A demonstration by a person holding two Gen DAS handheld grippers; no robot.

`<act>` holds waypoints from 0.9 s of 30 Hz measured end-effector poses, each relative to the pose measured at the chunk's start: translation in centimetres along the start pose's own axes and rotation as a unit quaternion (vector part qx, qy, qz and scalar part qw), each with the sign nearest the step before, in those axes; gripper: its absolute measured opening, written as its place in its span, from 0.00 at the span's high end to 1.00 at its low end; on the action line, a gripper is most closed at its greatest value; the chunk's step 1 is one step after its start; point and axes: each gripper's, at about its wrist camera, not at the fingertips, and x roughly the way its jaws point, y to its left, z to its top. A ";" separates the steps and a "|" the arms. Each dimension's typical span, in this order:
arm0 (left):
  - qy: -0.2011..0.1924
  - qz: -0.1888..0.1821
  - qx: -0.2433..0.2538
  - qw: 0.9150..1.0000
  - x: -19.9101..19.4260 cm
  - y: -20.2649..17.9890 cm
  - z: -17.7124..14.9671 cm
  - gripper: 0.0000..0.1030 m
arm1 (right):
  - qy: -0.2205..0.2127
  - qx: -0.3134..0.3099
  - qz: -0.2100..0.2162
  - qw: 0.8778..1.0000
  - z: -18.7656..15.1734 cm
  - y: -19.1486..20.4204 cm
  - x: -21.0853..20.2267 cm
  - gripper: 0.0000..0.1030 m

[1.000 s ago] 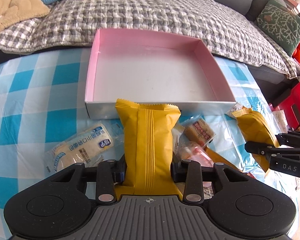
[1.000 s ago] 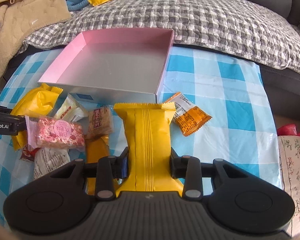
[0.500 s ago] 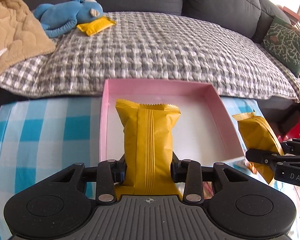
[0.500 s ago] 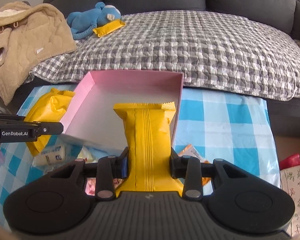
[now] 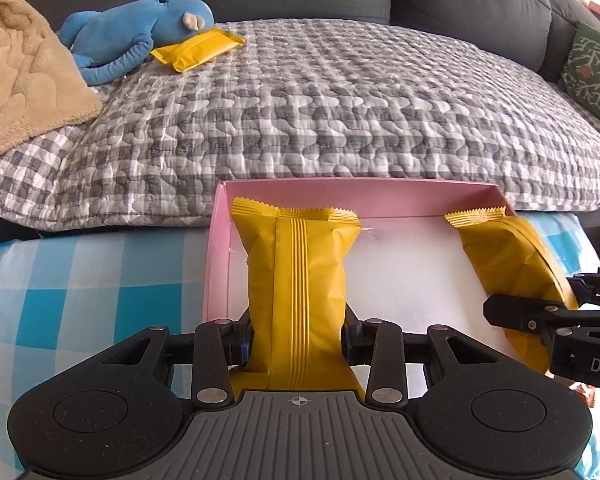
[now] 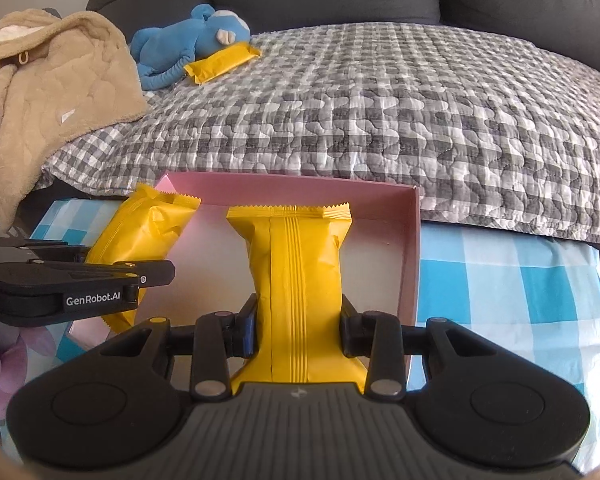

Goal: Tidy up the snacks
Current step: 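Carry both yellow pastry bags into the pink box and open both tools, then lift both tools out of the box back over the snack pile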

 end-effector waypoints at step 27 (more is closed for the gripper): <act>-0.016 -0.008 0.018 1.000 -4.8 -0.9 -2.5 0.19 | -0.018 -0.005 -0.038 0.999 -1.1 -0.3 -4.4 0.22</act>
